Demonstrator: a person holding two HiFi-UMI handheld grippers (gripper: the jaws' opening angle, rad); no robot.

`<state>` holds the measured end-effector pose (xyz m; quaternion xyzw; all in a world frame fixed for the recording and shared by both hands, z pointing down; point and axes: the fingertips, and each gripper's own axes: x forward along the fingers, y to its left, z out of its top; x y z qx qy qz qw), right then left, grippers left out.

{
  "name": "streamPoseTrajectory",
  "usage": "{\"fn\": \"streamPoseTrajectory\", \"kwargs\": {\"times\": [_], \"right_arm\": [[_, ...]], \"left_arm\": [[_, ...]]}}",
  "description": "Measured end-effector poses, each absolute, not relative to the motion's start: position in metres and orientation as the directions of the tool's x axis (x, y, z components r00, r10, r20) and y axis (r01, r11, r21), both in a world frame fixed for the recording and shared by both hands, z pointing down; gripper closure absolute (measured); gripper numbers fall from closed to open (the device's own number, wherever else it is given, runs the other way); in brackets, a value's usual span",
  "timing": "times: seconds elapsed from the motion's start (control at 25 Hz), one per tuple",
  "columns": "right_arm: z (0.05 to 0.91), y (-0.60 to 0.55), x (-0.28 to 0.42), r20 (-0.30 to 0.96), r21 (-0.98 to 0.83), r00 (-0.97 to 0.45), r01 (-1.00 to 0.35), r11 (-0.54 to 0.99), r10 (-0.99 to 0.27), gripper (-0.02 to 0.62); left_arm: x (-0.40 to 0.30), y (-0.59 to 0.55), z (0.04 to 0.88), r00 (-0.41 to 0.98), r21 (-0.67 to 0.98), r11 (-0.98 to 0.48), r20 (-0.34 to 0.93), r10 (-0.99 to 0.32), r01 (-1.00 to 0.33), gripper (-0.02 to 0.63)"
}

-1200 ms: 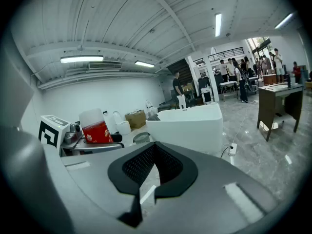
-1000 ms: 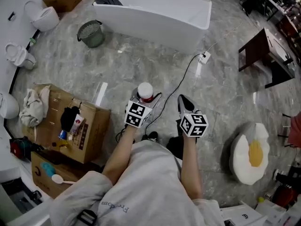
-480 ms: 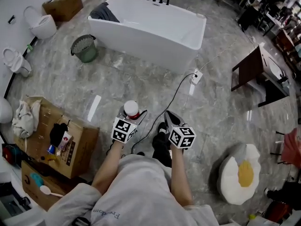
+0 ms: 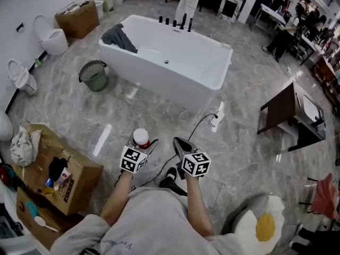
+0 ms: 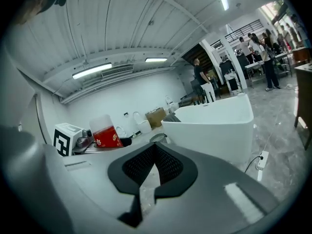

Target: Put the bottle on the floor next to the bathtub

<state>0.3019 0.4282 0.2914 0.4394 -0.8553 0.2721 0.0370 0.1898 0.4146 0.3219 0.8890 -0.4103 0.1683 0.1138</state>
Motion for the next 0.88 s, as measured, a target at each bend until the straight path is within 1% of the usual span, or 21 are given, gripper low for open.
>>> {"fn": "streamPoseTrajectory", "kwargs": {"times": [0.28, 0.52, 0.68, 0.88], "right_arm": [[0.29, 0.37, 0.331, 0.267, -0.435, -0.639, -0.748, 0.502, -0.721, 0.595], [0.288, 0.347, 0.349, 0.227, -0.463, -0.68, -0.705, 0.537, -0.697, 0.594], [0.293, 0.341, 0.344, 0.247, -0.447, -0.709, -0.688, 0.571, -0.661, 0.594], [0.299, 0.317, 0.343, 0.307, -0.383, -0.702, -0.709, 0.593, -0.642, 0.594]], "left_arm": [[0.206, 0.363, 0.328, 0.556, 0.045, -0.596, 0.422, -0.716, -0.802, 0.276], [0.204, 0.352, 0.327, 0.52, 0.026, -0.57, 0.443, -0.73, -0.821, 0.276], [0.192, 0.352, 0.332, 0.507, 0.024, -0.562, 0.463, -0.727, -0.827, 0.275], [0.186, 0.326, 0.337, 0.524, 0.036, -0.572, 0.452, -0.722, -0.819, 0.275]]}}
